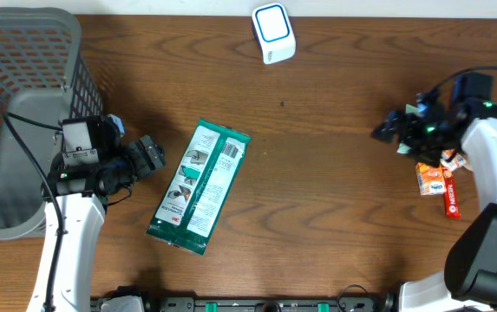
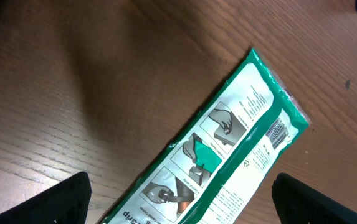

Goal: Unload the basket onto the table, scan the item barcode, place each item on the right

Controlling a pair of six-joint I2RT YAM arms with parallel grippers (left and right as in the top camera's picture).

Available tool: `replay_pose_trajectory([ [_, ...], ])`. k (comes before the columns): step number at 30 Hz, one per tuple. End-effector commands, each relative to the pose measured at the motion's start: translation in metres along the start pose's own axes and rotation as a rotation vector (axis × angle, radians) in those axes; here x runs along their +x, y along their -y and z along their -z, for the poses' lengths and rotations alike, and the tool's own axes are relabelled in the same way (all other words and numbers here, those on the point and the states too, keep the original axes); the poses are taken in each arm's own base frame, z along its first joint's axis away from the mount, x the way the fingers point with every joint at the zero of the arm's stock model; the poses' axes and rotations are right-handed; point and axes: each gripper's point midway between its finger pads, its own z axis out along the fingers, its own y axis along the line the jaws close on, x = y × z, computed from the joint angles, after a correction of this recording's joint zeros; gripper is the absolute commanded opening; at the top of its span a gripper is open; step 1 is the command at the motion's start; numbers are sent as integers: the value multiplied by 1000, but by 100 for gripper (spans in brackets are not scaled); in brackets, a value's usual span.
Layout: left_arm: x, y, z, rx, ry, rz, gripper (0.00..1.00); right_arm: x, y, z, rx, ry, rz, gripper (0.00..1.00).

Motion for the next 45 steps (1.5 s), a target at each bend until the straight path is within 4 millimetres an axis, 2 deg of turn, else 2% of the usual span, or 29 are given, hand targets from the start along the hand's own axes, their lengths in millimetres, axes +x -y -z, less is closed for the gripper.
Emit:
replay_pose_trajectory([
  [1, -3, -4, 1, -16, 8, 20, 93, 24, -22, -24, -73, -71, 36, 99],
  [4, -3, -4, 1, -16, 8, 20, 93, 38, -32, -52, -87, -70, 115, 99],
  [9, -3, -4, 1, -16, 8, 20, 93, 48, -47, -81, -118, -33, 222, 99],
  [15, -5, -3, 1, -13, 15, 18, 94, 51, -70, -90, -147, -12, 260, 99],
  [18, -20, 3, 1, 12, 75, 0, 93, 53, -78, -92, -155, -10, 287, 99],
  [20, -22, 4, 2, 17, 84, -4, 91, 54, -78, -92, -155, -11, 288, 99],
  [21, -19, 5, 1, 17, 72, -3, 80, 54, -78, -92, -155, -11, 288, 99],
  [22, -13, 4, 0, 16, 46, 1, 77, 54, -78, -92, -155, -11, 288, 99],
  [25, 8, 0, -6, -8, -28, 2, 76, 54, -78, -92, -155, -10, 288, 99],
  [26, 15, -1, -9, -13, -49, 0, 77, 54, -78, -92, -155, -10, 288, 99],
  [29, 32, -5, -21, -26, -105, -5, 93, 53, -79, -92, -156, -7, 290, 99],
  [32, 41, -8, -31, -38, -139, -8, 93, 53, -79, -92, -156, -7, 290, 99],
  [33, 43, -10, -34, -43, -148, -8, 92, 53, -79, -92, -156, -7, 290, 99],
  [36, 46, -14, -47, -55, -175, -23, 79, 53, -79, -92, -156, -7, 290, 99],
  [38, 49, -18, -56, -64, -196, -16, 63, 53, -79, -92, -156, -7, 290, 99],
  [41, 52, -24, -75, -78, -229, -6, 46, 53, -79, -92, -156, -7, 290, 99],
  [45, 57, -32, -94, -94, -266, 4, 47, 53, -79, -92, -155, -6, 290, 99],
])
